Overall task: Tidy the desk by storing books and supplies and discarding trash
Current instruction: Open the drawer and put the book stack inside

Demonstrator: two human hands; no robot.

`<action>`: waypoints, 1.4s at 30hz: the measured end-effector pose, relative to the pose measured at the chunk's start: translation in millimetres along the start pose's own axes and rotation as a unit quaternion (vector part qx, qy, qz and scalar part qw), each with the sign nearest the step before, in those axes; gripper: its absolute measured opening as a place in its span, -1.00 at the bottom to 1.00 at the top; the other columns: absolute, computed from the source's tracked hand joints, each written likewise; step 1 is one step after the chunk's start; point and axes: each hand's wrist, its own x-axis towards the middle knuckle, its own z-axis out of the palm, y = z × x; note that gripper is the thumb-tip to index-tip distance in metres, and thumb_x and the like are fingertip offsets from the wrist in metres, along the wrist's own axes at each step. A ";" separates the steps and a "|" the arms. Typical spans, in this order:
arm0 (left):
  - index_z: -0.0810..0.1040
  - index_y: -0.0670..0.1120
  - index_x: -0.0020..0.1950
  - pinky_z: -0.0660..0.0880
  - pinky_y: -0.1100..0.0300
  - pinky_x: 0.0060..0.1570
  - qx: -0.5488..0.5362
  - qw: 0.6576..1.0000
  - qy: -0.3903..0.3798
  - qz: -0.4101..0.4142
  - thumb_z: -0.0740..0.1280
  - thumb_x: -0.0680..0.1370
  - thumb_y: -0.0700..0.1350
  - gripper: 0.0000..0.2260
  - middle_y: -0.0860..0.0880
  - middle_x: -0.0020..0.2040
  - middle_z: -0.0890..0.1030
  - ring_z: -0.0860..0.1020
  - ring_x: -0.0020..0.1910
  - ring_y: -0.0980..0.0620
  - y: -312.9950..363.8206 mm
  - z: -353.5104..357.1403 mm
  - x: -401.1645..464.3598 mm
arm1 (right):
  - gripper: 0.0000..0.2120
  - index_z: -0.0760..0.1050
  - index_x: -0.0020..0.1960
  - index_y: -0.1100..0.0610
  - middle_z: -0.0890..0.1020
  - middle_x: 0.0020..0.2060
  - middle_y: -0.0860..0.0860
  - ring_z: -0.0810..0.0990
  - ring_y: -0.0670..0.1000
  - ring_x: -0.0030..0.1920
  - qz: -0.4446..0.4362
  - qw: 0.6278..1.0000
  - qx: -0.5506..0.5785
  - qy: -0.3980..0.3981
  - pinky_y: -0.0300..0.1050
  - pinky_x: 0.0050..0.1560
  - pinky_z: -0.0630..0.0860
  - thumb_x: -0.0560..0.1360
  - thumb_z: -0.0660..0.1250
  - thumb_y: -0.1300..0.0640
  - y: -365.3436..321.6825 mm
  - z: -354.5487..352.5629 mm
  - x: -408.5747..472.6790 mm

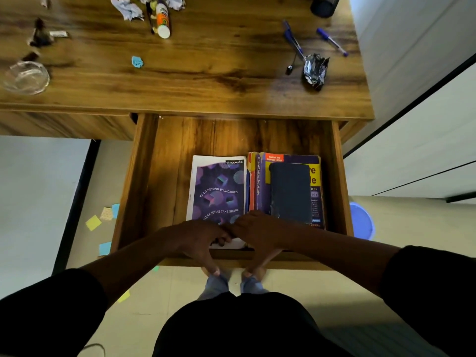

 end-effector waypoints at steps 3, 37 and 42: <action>0.40 0.13 0.42 0.47 0.26 0.07 0.062 0.998 0.026 -0.020 0.49 0.24 0.48 -0.15 0.15 0.31 0.53 0.50 0.12 0.14 0.9 -2.6 0.4 | 0.26 -0.05 0.63 0.03 0.45 0.44 0.10 0.44 0.15 0.38 0.002 0.999 -0.008 0.035 0.17 0.47 0.26 0.21 0.42 -0.56 2.8 0.0 3.6; -0.15 -0.07 0.68 -0.20 -0.38 0.50 0.296 0.876 0.370 -0.091 0.15 0.14 0.70 0.34 -0.12 0.68 -0.17 -0.27 0.63 -0.23 -38.9 -143.7 34.6 | 0.39 -0.41 0.62 0.02 -0.22 0.64 0.17 -0.24 0.24 0.63 0.324 0.917 -0.137 0.188 0.38 0.56 -0.13 0.23 0.42 -0.54 71.9 -113.2 14.4; -0.19 -0.15 0.66 -0.18 -0.37 0.50 0.311 0.870 0.367 -0.111 0.22 0.16 0.68 0.37 -0.21 0.66 -0.23 -0.31 0.61 -0.28 -36.8 -174.7 41.5 | 0.40 -0.30 0.64 0.02 -0.15 0.64 0.16 -0.16 0.27 0.63 0.364 0.903 -0.105 0.204 0.38 0.56 -0.08 0.18 0.51 -0.48 81.7 -138.2 23.3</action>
